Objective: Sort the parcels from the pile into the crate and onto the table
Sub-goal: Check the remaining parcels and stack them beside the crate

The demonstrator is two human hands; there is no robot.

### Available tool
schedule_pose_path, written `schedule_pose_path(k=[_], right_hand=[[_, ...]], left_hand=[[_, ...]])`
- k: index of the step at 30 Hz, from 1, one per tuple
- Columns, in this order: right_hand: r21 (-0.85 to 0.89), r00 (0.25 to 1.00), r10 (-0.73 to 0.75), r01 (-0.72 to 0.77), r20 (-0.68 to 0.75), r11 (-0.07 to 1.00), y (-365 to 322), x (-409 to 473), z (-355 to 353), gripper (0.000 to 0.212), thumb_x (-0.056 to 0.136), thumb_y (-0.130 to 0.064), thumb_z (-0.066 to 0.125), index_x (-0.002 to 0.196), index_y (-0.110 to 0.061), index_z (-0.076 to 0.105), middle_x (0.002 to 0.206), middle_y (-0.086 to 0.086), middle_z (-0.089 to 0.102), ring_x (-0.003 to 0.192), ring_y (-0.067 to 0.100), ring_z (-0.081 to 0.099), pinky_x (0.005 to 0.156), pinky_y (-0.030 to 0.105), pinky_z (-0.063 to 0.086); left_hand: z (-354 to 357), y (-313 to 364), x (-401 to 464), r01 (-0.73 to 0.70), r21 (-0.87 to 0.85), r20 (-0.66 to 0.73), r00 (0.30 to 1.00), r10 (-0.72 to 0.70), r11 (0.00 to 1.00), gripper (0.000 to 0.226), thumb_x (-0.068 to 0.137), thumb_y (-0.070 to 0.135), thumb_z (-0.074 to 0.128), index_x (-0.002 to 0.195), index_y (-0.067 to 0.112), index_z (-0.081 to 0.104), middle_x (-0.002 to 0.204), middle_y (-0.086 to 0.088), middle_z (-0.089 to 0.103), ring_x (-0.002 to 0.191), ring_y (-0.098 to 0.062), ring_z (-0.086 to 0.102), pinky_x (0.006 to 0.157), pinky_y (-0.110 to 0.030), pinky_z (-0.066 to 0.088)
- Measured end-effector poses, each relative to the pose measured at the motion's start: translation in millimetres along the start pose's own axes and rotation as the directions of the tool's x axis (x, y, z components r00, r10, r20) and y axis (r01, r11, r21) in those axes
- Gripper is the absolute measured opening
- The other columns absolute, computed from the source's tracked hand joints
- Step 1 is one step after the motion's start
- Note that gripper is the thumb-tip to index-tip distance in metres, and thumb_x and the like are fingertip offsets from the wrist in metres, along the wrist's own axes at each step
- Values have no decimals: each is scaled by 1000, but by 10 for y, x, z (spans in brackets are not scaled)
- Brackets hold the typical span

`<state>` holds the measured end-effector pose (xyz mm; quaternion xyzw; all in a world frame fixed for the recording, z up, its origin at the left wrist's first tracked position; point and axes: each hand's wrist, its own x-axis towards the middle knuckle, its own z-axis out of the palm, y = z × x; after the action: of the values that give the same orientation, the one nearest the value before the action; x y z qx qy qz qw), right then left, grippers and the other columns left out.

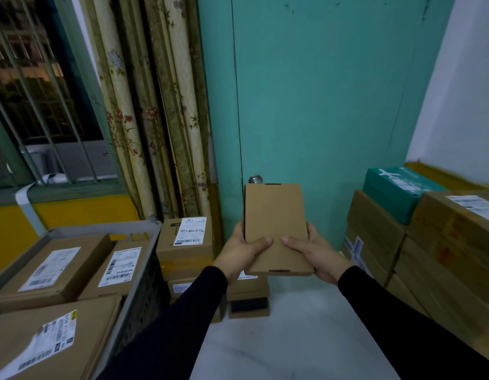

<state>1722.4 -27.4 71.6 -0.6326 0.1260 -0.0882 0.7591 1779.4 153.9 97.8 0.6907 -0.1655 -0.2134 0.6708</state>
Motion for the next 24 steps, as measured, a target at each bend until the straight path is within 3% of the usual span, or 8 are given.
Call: schedule_pose_path(k=[2,6,11,15,19,22,24], right_hand=[[-9,1000,-8,8,-11,1000,23,8,5,67,87,-10,75,143,-15,39,124,8,65,107,21,67,78,30,58],[4,999,-17,17,-33,1000,49,20,19,71,86,-11,76,146,-14,38,125,8,65,106,22,68,76,29,58],[17,1000,-17,17,-22,1000,49,47,11,78,81,-16,79,147,-15,37,125,9,65,107,23,68,77,31,59],[14,1000,-25,25,-12,1000,75,49,24,79,79,-17,80,146,-16,38,126,8,65,108,23,68,76,30,59],[-3,1000,-5,5,13,1000,84,39,6,66,85,-7,75,141,-17,41,126,9,65,110,24,67,86,37,58],[-58,998,23,-19,62,998,49,27,8,55,90,-8,72,138,-12,46,126,9,68,115,26,66,97,41,55],[-90,993,69,-61,94,994,35,23,17,48,93,-19,70,137,-13,52,124,6,71,117,26,66,102,43,53]], left_hand=[[-4,-8,2,-26,31,-6,1000,26,999,65,91,20,74,142,29,36,122,4,61,113,-15,61,98,-36,54],[-1,-29,18,-42,67,-22,999,44,997,72,91,22,75,150,25,33,126,3,60,117,-17,60,104,-43,51],[-30,-29,27,-44,72,-20,999,46,996,68,91,21,74,146,22,35,122,4,61,110,-12,62,85,-25,55],[-32,-53,52,-43,93,-14,999,45,995,72,91,21,74,149,23,32,124,4,60,113,-14,60,97,-36,54],[-57,-43,55,-18,43,-59,998,21,999,63,88,32,77,138,27,38,123,2,62,106,-15,64,81,-29,57],[-110,5,129,-32,-17,-143,989,29,999,60,84,50,76,132,28,45,125,0,65,108,-18,67,94,-42,57],[-134,82,159,-52,-15,-185,981,48,999,65,80,60,76,130,29,49,122,1,67,108,-19,69,98,-47,56]])
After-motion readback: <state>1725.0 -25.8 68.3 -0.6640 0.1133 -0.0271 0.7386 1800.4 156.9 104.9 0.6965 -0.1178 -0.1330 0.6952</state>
